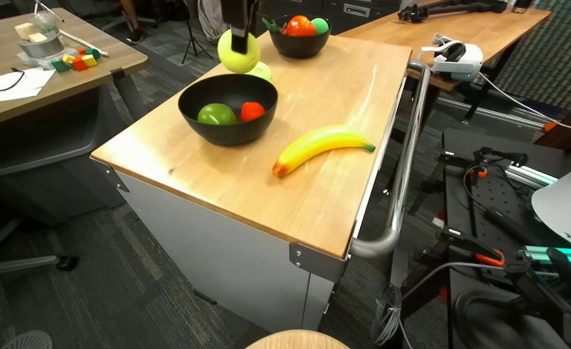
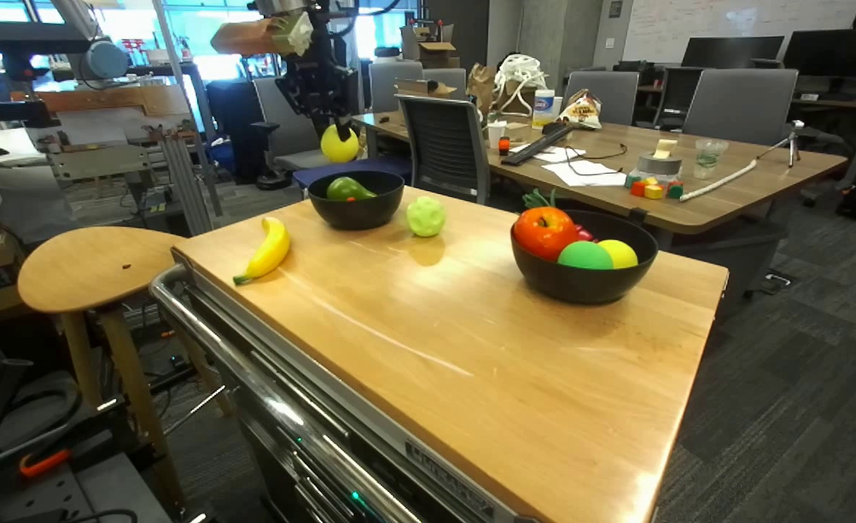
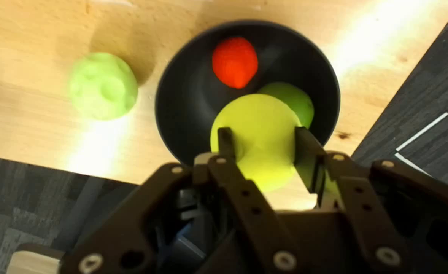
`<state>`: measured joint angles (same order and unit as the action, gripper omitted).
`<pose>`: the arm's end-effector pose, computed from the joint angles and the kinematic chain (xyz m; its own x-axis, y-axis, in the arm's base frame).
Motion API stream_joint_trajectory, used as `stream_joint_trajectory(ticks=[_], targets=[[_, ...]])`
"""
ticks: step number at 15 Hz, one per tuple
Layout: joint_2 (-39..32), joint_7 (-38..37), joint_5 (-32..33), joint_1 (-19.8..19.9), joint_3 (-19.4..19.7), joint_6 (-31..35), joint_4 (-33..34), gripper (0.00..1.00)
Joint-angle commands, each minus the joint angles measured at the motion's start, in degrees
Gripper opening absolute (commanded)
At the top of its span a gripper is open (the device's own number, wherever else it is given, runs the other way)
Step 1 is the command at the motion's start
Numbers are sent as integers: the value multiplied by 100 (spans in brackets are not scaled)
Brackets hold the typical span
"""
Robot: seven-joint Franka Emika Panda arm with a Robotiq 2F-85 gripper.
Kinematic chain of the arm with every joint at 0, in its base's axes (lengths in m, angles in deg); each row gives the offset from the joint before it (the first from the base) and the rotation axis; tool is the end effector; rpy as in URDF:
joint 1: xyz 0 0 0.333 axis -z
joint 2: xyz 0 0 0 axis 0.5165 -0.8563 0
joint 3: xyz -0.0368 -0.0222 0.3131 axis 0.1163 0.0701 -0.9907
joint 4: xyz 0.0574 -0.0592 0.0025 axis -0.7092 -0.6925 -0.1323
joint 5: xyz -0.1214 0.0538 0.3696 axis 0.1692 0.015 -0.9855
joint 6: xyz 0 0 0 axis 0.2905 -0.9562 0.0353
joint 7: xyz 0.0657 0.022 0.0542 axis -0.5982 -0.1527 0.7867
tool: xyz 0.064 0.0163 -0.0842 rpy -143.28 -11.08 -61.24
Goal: Move the fruit and vegetable toys from the bowls to the counter
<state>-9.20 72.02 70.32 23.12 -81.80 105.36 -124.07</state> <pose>0.5572 0.1252 0.4346 0.9429 0.2480 0.2225 0.2328 -0.9681 0.0926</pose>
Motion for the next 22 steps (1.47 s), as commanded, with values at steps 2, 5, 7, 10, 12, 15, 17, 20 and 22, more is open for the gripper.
stream_joint_trajectory(ticks=[2, 5, 7, 10, 12, 15, 17, 20, 22], targets=[[929, -79, 159, 212, 50, -975, -552, 16], [1073, -108, 287, 303, 25, -1091, -802, 16], [1072, -104, 395, 320, -6, -986, -1017, 16], [949, -155, 701, 332, -30, -812, -1321, 16], [898, -274, 886, 337, -39, -677, -1542, 16], [867, -422, 1071, 335, -36, -489, -1812, 16], [871, -427, 1043, 326, -17, -213, -1991, 16], [891, -375, 1008, 325, -8, 351, -2240, 17], [919, -346, 958, 318, -12, 634, -2328, 68]])
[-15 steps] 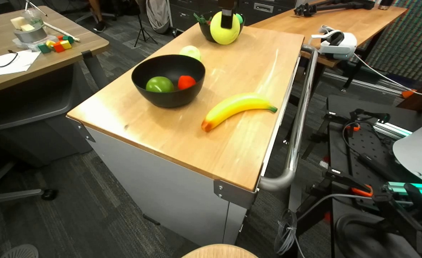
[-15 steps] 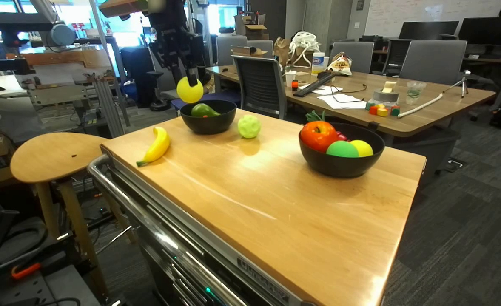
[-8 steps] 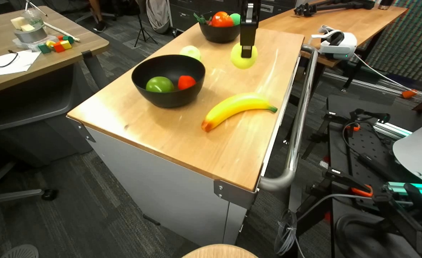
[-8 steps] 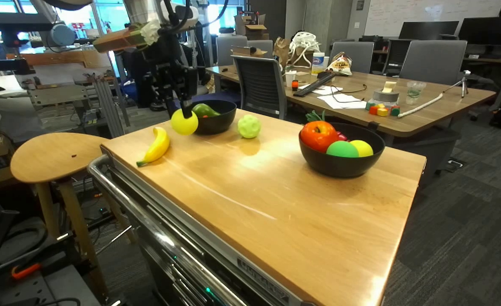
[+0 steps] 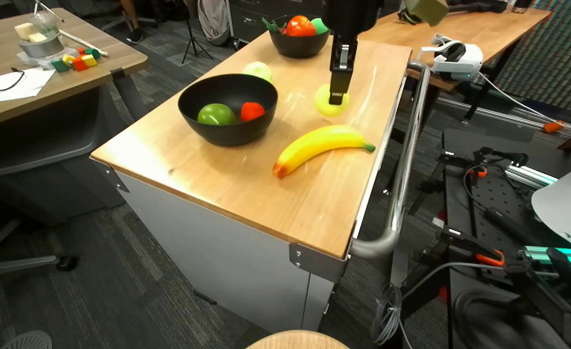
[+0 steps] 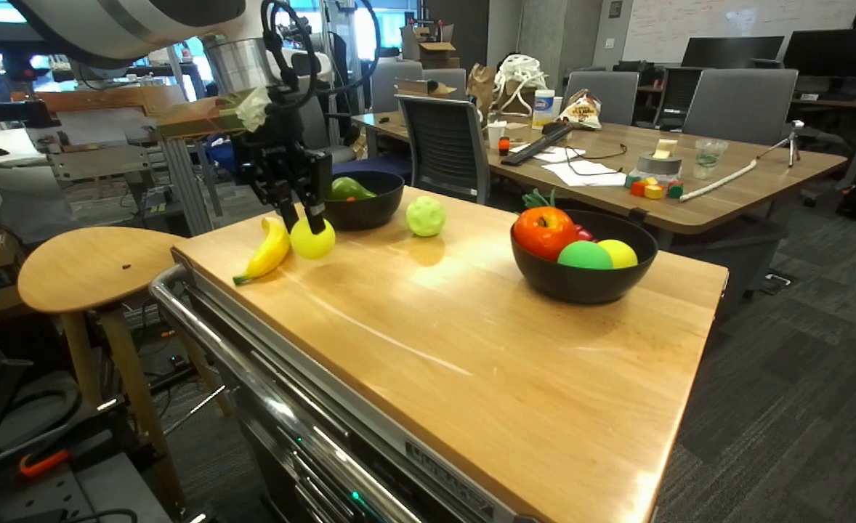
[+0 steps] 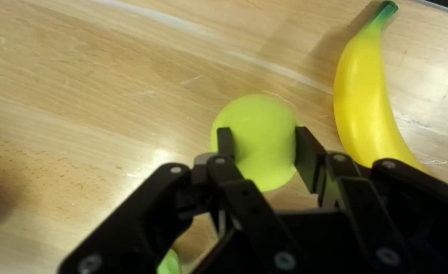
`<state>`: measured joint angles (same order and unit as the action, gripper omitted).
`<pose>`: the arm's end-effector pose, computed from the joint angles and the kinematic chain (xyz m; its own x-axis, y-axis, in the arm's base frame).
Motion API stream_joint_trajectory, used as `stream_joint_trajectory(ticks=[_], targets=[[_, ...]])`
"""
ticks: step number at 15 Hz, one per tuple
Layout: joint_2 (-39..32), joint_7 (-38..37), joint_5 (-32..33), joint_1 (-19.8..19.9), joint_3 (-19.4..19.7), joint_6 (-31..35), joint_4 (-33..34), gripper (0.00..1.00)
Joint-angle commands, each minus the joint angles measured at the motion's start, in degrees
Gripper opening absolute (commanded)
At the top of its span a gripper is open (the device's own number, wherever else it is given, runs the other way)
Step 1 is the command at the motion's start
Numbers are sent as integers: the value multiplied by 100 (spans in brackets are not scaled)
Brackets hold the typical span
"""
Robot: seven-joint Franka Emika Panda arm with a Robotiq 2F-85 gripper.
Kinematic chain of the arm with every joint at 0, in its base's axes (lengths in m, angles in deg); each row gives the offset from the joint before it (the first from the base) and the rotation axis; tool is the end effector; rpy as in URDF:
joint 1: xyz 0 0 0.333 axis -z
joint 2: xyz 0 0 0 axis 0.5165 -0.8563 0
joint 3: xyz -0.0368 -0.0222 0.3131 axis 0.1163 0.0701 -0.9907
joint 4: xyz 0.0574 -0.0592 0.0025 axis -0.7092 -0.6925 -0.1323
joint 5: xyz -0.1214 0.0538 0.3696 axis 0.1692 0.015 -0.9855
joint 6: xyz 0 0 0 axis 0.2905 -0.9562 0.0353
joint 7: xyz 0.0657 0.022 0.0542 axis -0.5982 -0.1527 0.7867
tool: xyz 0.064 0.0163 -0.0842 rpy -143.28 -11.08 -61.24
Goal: Move the fruit and vegetable toys from the bowls to the counter
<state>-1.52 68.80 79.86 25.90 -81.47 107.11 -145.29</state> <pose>0.4626 0.0761 0.3399 0.9640 0.2653 0.0176 0.2557 -0.9432 0.2121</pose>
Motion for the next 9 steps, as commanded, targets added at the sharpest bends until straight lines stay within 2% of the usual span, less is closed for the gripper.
stream_joint_trajectory(ticks=[1, 3, 5, 6, 9], targets=[[169, -20, 0, 36, -51, 610, -226, 68], [263, -40, -24, 28, -69, 846, -147, 79], [384, -2, -160, 17, -68, 1076, -22, 95], [430, 35, -278, 11, -60, 1152, 82, 100], [321, 61, -490, 37, -48, 1349, 389, 100]])
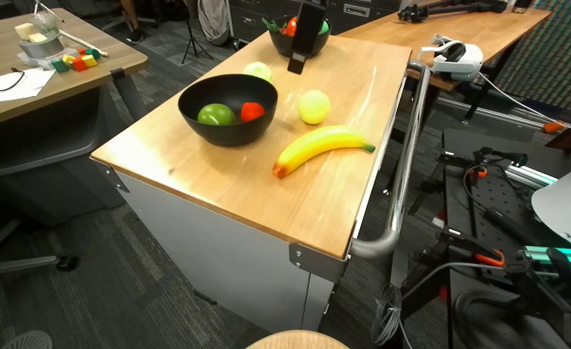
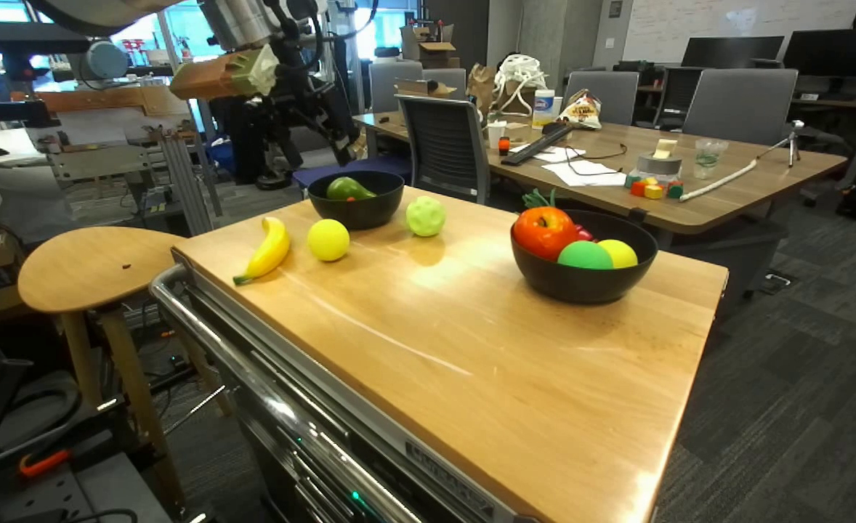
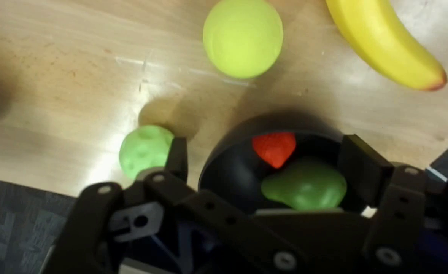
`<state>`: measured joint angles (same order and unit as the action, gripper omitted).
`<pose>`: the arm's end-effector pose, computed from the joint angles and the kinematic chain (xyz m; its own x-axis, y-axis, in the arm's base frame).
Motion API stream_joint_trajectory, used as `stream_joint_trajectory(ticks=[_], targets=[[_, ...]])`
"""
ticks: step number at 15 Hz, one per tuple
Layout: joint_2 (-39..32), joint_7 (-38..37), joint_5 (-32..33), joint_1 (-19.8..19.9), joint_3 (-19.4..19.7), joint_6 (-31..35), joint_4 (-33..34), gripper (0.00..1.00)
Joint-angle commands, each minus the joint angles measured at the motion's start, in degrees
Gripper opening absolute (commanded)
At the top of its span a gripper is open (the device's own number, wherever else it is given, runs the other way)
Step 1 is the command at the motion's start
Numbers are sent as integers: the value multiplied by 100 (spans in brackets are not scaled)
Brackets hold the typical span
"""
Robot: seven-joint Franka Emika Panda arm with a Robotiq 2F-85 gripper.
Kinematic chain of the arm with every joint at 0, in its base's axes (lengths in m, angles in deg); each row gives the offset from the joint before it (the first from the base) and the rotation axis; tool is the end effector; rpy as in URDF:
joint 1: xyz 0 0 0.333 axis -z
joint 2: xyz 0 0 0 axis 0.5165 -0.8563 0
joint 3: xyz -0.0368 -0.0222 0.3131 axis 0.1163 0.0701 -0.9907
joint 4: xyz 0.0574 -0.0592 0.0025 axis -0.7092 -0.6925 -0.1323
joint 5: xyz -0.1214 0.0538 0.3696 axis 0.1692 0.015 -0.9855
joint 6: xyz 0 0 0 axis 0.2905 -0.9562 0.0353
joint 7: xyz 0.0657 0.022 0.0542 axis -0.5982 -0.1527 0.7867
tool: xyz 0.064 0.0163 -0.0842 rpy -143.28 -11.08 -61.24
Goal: Move the fruit and vegetable toys from the bowls to the counter
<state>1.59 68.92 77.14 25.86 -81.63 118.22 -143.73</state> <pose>0.4839 0.0891 0.3972 0.9216 0.2618 0.2865 0.2207 -0.9608 0.1680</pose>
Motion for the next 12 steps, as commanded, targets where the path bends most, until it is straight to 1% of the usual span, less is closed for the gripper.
stream_joint_trajectory(ticks=[1, 3, 7, 8, 10, 11, 12], targets=[[-161, 136, -197, 60, -12, 465, 313, 100], [-521, 447, -462, 29, 66, 629, 465, 100], [-1291, 1099, -1004, 25, 109, 543, 808, 100], [-1460, 1227, -1081, 39, 90, 526, 900, 95], [-1733, 1425, -1166, 64, 40, 562, 1086, 79], [-1838, 1523, -1229, 77, 9, 540, 1188, 74], [-1919, 1604, -1301, 92, -20, 537, 1282, 67]])
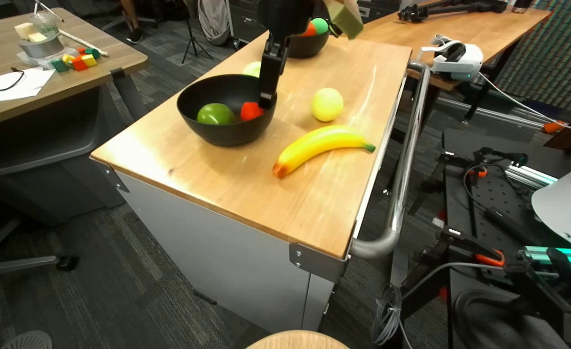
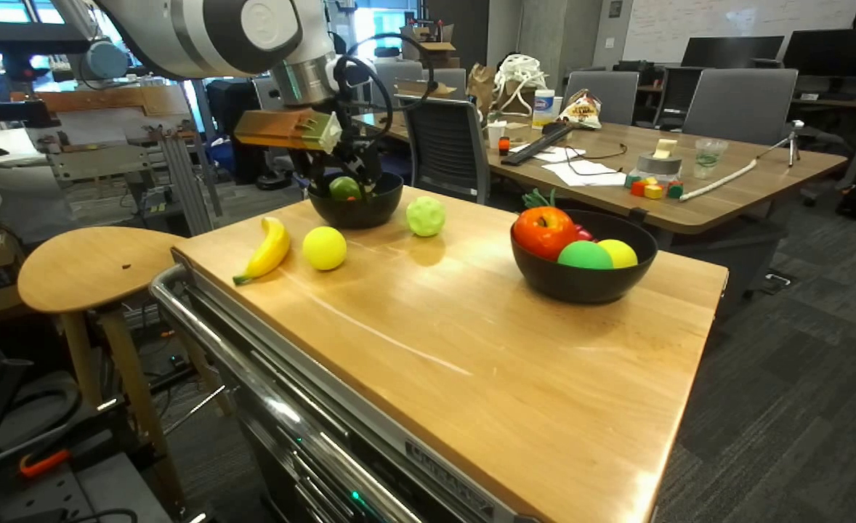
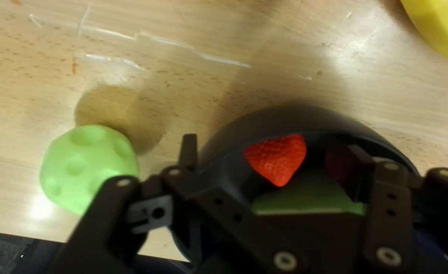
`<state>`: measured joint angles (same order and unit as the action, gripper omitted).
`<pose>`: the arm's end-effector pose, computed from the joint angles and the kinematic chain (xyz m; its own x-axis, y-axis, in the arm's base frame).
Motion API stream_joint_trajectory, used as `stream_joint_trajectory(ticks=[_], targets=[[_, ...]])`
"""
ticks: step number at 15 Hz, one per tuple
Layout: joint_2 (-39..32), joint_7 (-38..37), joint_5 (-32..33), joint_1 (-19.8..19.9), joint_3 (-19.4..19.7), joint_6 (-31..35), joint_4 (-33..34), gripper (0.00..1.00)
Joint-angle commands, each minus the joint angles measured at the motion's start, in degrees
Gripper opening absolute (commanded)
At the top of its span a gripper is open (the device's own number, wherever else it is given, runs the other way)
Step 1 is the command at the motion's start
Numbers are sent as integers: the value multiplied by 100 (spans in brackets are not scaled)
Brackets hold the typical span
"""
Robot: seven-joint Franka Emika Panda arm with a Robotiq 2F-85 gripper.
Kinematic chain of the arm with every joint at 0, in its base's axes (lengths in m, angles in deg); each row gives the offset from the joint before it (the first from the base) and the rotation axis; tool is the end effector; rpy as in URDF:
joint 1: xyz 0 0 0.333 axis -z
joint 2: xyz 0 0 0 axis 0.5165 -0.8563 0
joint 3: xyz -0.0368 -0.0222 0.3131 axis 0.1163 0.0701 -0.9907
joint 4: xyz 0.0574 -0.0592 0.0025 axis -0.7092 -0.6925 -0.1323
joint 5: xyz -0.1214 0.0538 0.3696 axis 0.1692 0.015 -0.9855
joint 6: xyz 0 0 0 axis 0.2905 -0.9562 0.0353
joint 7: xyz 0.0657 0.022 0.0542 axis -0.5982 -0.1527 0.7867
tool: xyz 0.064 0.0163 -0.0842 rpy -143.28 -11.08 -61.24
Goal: Move the fruit and vegetable toys from the bowls to the counter
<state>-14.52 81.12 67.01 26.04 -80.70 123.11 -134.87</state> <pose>0.5453 0.0867 0.3299 0.9206 0.3056 0.2432 0.2993 -0.9520 0.0635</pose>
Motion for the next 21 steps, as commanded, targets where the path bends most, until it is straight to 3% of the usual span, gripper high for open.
stream_joint_trajectory(ticks=[1, 2, 4, 6, 7, 13, 15, 18, 21], targets=[[-373, 460, -360, 88, -141, 13, 504, 61], [-418, 549, -448, 107, -174, -41, 600, 59], [-443, 746, -628, 145, -242, -167, 758, 69], [-377, 996, -629, 159, -274, -504, 888, 95], [-339, 1080, -520, 148, -256, -604, 928, 100], [-371, 1816, -504, 120, -316, -866, 1415, 98], [-537, 1943, -378, 77, -348, -843, 1567, 74], [-785, 2003, -205, 25, -407, -849, 1692, 60], [-1021, 1963, 58, 8, -413, -882, 1763, 68]])
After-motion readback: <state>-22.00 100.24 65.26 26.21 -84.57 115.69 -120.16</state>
